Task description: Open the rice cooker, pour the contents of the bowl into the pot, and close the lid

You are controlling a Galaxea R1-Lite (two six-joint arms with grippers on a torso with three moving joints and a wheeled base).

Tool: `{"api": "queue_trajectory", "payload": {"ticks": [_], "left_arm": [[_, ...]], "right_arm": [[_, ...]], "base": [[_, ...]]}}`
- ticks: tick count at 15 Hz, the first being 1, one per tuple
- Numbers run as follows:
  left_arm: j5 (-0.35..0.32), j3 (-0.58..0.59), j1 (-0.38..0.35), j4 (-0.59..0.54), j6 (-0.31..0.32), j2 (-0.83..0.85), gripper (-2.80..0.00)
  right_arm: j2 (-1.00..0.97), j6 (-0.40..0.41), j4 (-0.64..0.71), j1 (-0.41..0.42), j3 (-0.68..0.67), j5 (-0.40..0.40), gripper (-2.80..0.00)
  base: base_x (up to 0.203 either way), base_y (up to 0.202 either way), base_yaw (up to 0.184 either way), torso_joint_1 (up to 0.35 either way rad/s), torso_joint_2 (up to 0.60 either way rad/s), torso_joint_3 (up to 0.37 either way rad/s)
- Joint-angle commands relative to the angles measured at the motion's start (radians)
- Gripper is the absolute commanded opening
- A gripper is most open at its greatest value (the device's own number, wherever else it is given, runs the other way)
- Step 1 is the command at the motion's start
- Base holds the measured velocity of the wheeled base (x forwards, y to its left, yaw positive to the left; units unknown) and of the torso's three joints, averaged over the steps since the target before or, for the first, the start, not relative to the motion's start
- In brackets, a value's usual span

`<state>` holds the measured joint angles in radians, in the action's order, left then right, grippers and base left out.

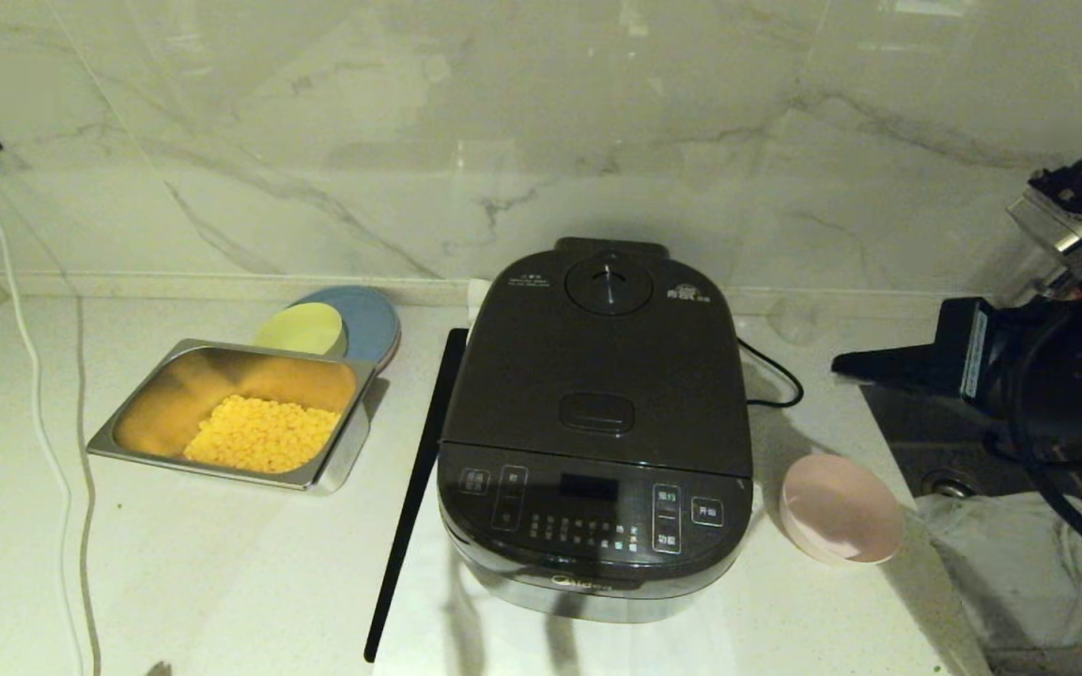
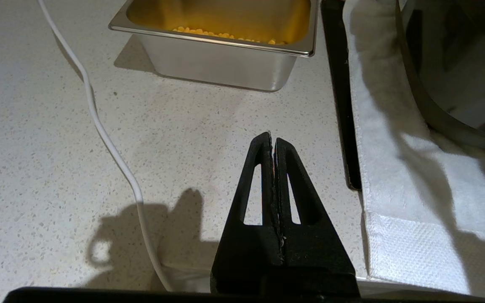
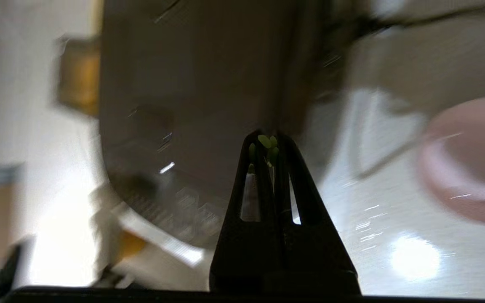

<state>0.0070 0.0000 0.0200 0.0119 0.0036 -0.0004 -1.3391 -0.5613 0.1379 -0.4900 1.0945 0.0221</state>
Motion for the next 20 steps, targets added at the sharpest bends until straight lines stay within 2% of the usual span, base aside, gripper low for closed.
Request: {"api": "queue_trajectory", "payload": {"ticks": [1,5,7,10,13,17,20], "left_arm": [[0.001,0.009,0.000,0.000,-0.001,-0.001,-2.80],[0.001,0.009,0.000,0.000,-0.001,-0.001,-2.80],[0.001,0.009,0.000,0.000,0.001,-0.001,-2.80],[0.001,0.009,0.000,0.000,-0.001,-0.001,-2.80],[0.001,0.009,0.000,0.000,0.000,-0.001,-2.80],[0.001,0.009,0.000,0.000,-0.001,-0.001,-2.80],[0.001,0.009,0.000,0.000,0.001,-0.001,-2.80]], "right_arm": [[0.010,0.027,0.002,-0.001,0.005,-0.117,-2.80],[0.086,0.140,0.004,-0.001,-0.001,-0.358,-2.80],[0.153,0.194,0.015,-0.001,-0.019,-0.434,-2.80],[0.256,0.229,0.029,-0.001,-0.072,-0.475,-2.80],[0.355,0.234,0.057,-0.001,-0.125,-0.531,-2.80],[0.492,0.233,0.105,0.002,-0.186,-0.560,-2.80],[0.624,0.245,0.152,0.052,-0.245,-0.572,-2.80]], "base": [[0.000,0.000,0.000,0.000,0.00,0.000],[0.000,0.000,0.000,0.000,0.00,0.000],[0.000,0.000,0.000,0.000,0.00,0.000],[0.000,0.000,0.000,0.000,0.00,0.000],[0.000,0.000,0.000,0.000,0.00,0.000],[0.000,0.000,0.000,0.000,0.00,0.000],[0.000,0.000,0.000,0.000,0.00,0.000]]}}
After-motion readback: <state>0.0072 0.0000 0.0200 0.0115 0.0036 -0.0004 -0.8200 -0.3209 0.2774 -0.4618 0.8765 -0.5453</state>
